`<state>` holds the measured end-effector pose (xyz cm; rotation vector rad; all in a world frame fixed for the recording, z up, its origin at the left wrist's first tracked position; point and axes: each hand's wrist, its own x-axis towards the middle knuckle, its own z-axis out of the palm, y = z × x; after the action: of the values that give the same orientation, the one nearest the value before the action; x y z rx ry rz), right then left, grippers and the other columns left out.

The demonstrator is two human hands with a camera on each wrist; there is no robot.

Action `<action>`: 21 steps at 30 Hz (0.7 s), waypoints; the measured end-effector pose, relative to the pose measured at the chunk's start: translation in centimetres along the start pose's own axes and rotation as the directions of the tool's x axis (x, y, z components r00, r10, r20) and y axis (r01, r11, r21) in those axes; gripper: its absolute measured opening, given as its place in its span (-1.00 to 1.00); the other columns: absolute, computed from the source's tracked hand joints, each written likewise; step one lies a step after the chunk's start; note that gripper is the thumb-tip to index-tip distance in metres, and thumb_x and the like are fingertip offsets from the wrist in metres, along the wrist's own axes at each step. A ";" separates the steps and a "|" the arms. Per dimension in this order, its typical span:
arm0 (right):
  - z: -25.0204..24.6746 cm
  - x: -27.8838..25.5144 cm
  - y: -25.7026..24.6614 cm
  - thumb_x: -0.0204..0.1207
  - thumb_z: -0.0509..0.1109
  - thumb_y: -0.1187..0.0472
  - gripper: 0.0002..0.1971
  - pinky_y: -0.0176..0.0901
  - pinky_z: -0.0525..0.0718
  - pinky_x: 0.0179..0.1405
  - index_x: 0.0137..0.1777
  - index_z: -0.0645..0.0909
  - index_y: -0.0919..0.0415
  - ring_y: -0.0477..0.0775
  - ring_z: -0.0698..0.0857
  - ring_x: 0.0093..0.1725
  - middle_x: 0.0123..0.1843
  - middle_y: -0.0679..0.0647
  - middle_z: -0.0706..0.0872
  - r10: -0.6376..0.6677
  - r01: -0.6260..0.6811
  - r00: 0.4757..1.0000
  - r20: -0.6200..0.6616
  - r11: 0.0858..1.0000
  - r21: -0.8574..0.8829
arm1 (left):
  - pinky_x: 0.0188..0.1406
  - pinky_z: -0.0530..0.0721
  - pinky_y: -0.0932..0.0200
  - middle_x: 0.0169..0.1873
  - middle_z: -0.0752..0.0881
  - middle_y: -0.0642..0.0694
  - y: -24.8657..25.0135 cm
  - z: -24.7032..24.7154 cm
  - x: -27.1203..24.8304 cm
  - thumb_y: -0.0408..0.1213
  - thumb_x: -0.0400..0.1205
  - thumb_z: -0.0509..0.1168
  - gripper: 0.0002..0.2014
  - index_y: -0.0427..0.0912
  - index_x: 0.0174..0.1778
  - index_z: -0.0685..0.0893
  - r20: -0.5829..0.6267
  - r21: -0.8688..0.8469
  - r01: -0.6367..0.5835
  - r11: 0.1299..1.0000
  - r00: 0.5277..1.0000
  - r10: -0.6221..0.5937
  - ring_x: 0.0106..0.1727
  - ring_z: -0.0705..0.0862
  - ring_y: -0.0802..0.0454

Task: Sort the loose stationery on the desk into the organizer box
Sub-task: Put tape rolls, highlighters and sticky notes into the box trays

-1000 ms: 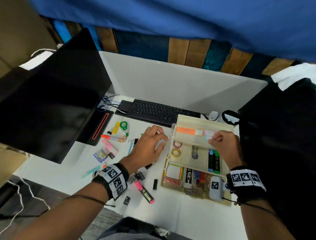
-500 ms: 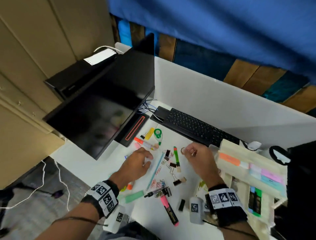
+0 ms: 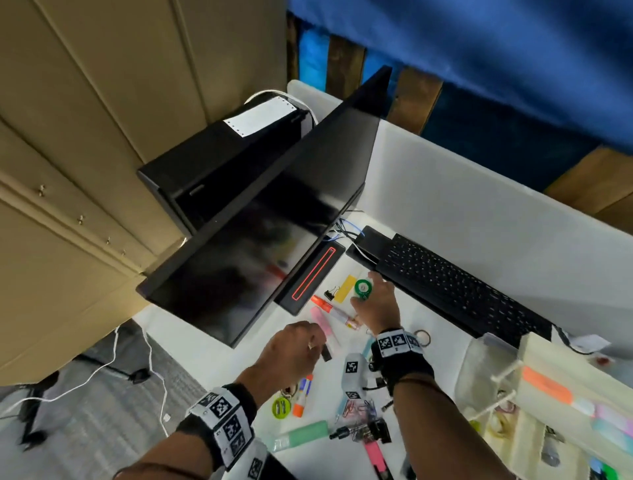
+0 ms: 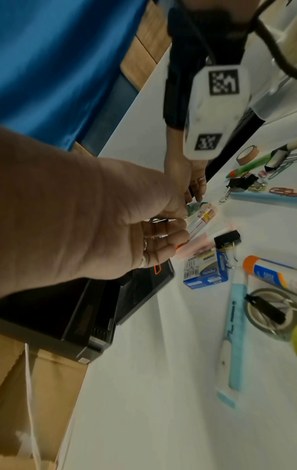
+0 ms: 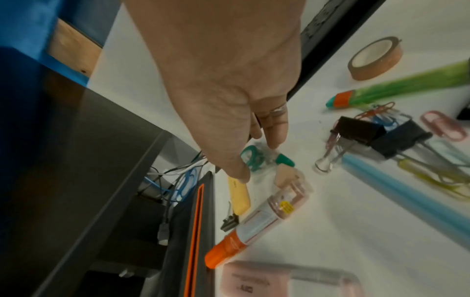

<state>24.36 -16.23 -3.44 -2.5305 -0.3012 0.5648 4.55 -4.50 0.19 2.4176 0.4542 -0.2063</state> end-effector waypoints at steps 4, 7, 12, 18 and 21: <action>1.6 1.2 0.7 0.41 0.58 0.24 -0.36 -0.02 0.79 0.07 0.50 0.49 0.05 0.29 0.76 0.12 0.32 0.24 0.50 -0.032 0.031 0.999 -0.006 0.996 -0.084 | -0.02 0.75 0.15 0.02 0.79 0.12 0.5 0.0 3.3 -0.26 0.66 0.27 -0.81 0.07 0.06 0.74 -0.042 -0.036 0.012 0.999 0.999 -0.014 -0.06 0.78 0.10; 1.4 1.4 1.3 0.34 0.59 0.23 -0.43 -0.11 0.71 -0.02 0.36 0.53 0.13 0.19 0.67 0.00 0.21 0.24 0.58 -0.040 0.040 0.999 -0.003 0.997 -0.063 | -0.02 0.81 0.05 0.02 0.81 0.10 1.0 0.5 6.5 -0.35 0.61 0.36 -0.84 0.02 -0.03 0.75 -0.025 -0.088 0.025 0.996 0.999 -0.027 -0.07 0.77 0.16; -1.7 -0.2 2.0 0.21 0.62 0.11 -0.46 -0.16 0.78 -0.30 0.15 0.46 0.03 0.14 0.76 -0.21 -0.07 0.09 0.74 0.052 -0.019 0.992 -0.112 0.961 0.276 | 0.03 0.78 0.06 0.05 0.76 -0.02 2.4 1.6 11.2 -0.34 0.56 0.43 -0.83 -0.03 0.03 0.78 -0.128 -0.026 0.056 0.998 0.990 -0.059 0.04 0.74 0.01; -6.5 -5.6 2.1 0.37 0.74 0.15 -0.46 -0.03 0.79 -0.28 0.16 0.44 -0.01 -0.06 0.79 -0.32 -0.19 0.02 0.78 0.081 0.017 0.984 -0.157 0.844 0.537 | 0.01 0.68 0.04 -0.01 0.76 -0.04 3.1 2.7 13.9 -0.03 0.57 0.46 -0.81 -0.01 0.00 0.72 -0.154 0.225 0.066 0.972 0.988 -0.031 0.11 0.66 -0.09; -7.4 -7.8 3.4 0.45 0.71 0.17 -0.58 0.21 0.82 -0.32 0.11 0.52 -0.05 0.07 0.80 -0.32 -0.18 0.11 0.81 -0.004 0.051 0.997 -0.082 0.822 0.568 | 0.02 0.60 0.00 -0.03 0.77 -0.02 3.4 2.9 14.3 0.03 0.57 0.43 -0.79 0.01 -0.02 0.71 -0.152 0.319 0.068 0.945 0.988 -0.020 0.12 0.64 -0.11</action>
<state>21.12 -24.78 3.04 -1.9525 -0.1125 0.4579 19.04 -4.97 -3.78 2.7590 0.5801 -0.1296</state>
